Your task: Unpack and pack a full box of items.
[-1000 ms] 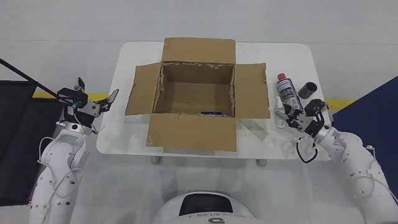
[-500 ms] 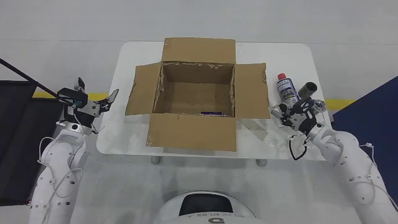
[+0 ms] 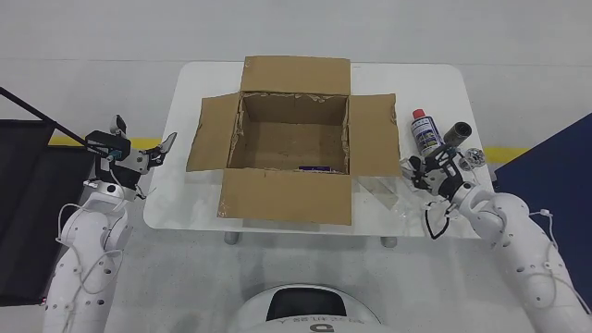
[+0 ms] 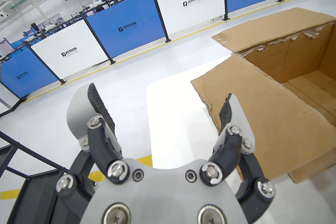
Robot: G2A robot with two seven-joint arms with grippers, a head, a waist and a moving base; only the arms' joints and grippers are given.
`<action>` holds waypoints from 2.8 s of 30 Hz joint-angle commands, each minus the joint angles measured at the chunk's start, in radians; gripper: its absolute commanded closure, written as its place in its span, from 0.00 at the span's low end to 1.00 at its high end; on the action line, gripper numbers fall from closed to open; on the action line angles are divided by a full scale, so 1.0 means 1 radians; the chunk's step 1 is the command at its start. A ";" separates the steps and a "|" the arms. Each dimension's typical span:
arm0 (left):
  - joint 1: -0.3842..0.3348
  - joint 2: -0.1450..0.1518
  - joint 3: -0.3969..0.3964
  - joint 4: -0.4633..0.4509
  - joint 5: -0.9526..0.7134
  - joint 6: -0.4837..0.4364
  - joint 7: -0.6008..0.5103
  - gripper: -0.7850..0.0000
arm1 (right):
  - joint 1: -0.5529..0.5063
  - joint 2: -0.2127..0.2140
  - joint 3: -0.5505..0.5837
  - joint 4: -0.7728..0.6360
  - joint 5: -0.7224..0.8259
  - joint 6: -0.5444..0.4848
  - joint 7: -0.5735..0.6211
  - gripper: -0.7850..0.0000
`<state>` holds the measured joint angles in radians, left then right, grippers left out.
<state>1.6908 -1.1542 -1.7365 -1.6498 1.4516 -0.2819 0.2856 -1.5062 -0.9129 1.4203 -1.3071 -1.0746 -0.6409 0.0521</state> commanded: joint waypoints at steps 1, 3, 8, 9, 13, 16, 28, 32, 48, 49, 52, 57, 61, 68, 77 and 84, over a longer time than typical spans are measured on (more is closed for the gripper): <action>0.000 0.000 0.000 0.000 0.000 0.000 0.000 0.00 | 0.000 0.000 0.002 -0.003 -0.002 0.004 0.002 0.75; 0.000 0.000 0.000 0.000 0.000 0.000 0.000 0.00 | -0.001 -0.001 0.004 -0.005 -0.002 0.006 0.004 0.72; 0.000 0.000 0.000 0.000 0.000 0.000 0.000 0.00 | -0.010 -0.001 0.015 -0.021 -0.003 0.015 -0.017 0.42; 0.000 0.000 0.000 0.000 0.000 0.000 0.000 0.00 | -0.015 -0.001 0.017 -0.026 -0.006 0.013 -0.026 0.26; 0.000 0.000 0.000 0.000 0.000 0.000 0.000 0.00 | -0.035 -0.001 0.029 -0.046 -0.018 0.015 -0.054 0.18; 0.000 0.000 0.000 0.000 0.000 0.000 0.000 0.00 | -0.047 -0.001 0.043 -0.058 -0.013 0.021 -0.080 0.24; 0.000 0.000 0.000 0.000 0.000 0.000 0.000 0.00 | -0.158 -0.006 0.174 -0.147 0.148 -0.055 -0.457 0.00; 0.000 0.000 0.000 0.000 0.000 0.000 0.000 0.00 | -0.154 -0.010 0.183 -0.177 0.232 -0.125 -0.484 0.00; 0.000 0.000 0.000 0.000 0.000 0.000 0.000 0.00 | -0.149 -0.011 0.181 -0.174 0.256 -0.140 -0.477 0.00; 0.000 0.000 0.000 0.000 0.000 0.000 0.000 0.00 | -0.142 -0.012 0.173 -0.197 0.262 -0.141 -0.471 0.00; 0.000 0.000 0.000 0.000 0.000 0.000 0.000 0.00 | -0.097 -0.020 0.133 -0.267 0.310 -0.117 -0.414 0.00; 0.000 0.000 0.000 0.000 0.000 0.000 0.000 0.00 | 0.016 -0.035 0.023 -0.343 0.392 -0.128 -0.289 0.00; 0.000 0.000 0.000 0.000 0.000 0.000 0.000 0.00 | 0.066 -0.045 -0.036 -0.361 0.421 -0.098 -0.231 0.00; 0.000 0.000 0.000 0.000 0.000 0.000 0.000 0.00 | 0.066 -0.045 -0.036 -0.361 0.421 -0.098 -0.231 0.00; 0.000 0.000 0.000 0.000 0.000 0.000 0.000 0.00 | 0.098 -0.050 -0.091 -0.402 0.418 -0.116 -0.156 0.00; 0.000 0.000 0.000 0.000 0.000 0.000 0.000 0.00 | 0.347 -0.093 -0.326 -0.315 0.531 -0.149 0.075 0.00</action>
<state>1.6908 -1.1542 -1.7365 -1.6498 1.4516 -0.2819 0.2856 -1.2026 -0.9989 1.1329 -1.6424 -0.5588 -0.7917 0.0887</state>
